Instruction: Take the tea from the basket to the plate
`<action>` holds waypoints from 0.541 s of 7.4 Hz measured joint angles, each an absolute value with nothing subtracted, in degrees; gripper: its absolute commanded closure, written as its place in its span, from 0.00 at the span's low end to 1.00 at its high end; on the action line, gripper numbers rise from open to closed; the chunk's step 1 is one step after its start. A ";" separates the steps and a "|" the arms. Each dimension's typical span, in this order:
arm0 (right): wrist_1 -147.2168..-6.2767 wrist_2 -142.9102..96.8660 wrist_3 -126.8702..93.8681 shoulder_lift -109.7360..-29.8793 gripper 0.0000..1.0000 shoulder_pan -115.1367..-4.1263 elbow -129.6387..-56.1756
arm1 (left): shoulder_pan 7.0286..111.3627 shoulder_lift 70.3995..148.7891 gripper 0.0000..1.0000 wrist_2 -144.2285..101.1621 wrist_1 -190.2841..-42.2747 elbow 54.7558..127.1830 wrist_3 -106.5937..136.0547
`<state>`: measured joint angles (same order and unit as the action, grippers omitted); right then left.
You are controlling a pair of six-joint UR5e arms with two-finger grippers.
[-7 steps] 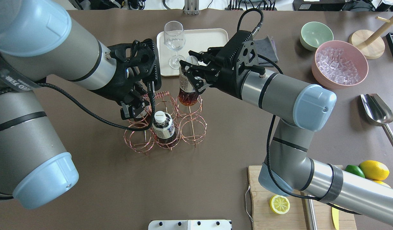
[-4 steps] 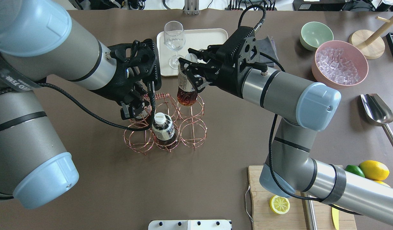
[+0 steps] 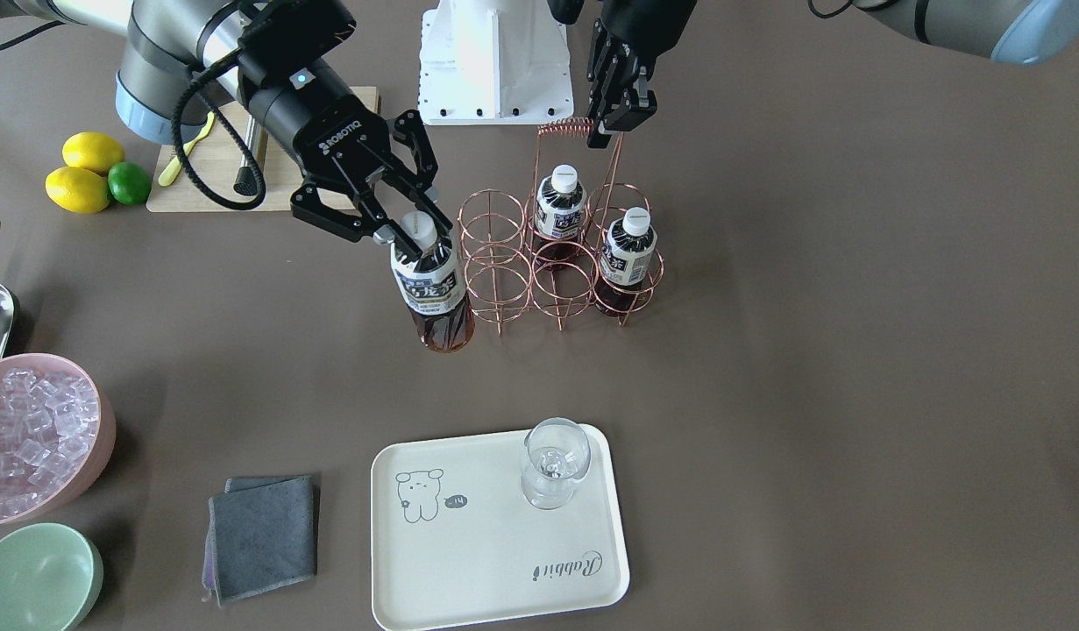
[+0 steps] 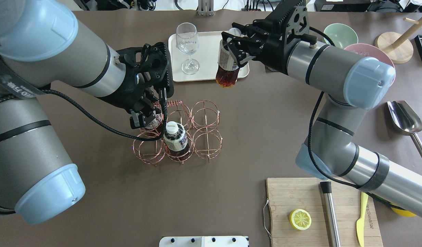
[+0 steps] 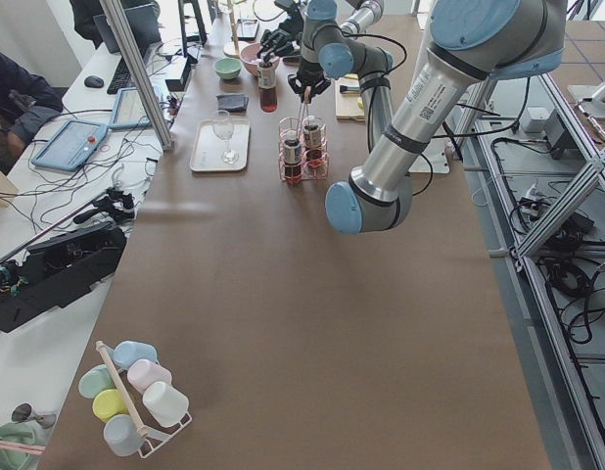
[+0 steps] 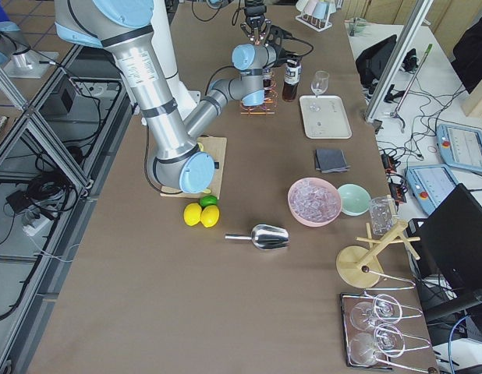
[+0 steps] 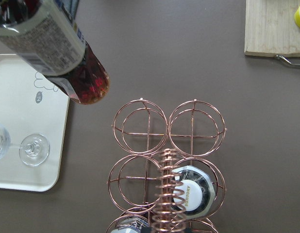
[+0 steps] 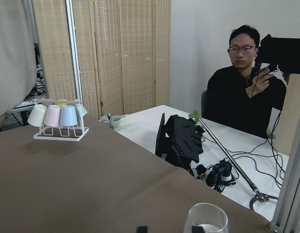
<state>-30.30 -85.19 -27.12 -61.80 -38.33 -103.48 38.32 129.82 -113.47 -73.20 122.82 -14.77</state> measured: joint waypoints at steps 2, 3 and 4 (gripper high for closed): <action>-29.35 -86.20 -29.55 -62.71 1.00 -43.08 -100.11 | 38.31 129.82 1.00 -113.47 -73.21 122.72 -14.77; -25.91 -87.64 -30.56 -61.91 1.00 -45.47 -95.18 | 38.27 129.82 1.00 -113.47 -73.21 122.66 -14.76; -20.24 -88.57 -31.79 -59.64 1.00 -46.87 -88.11 | 38.26 129.82 1.00 -113.47 -73.18 122.65 -14.77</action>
<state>-20.24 -88.57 -31.79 -59.64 -46.87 -88.11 38.26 129.82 -113.47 -73.18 122.65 -14.77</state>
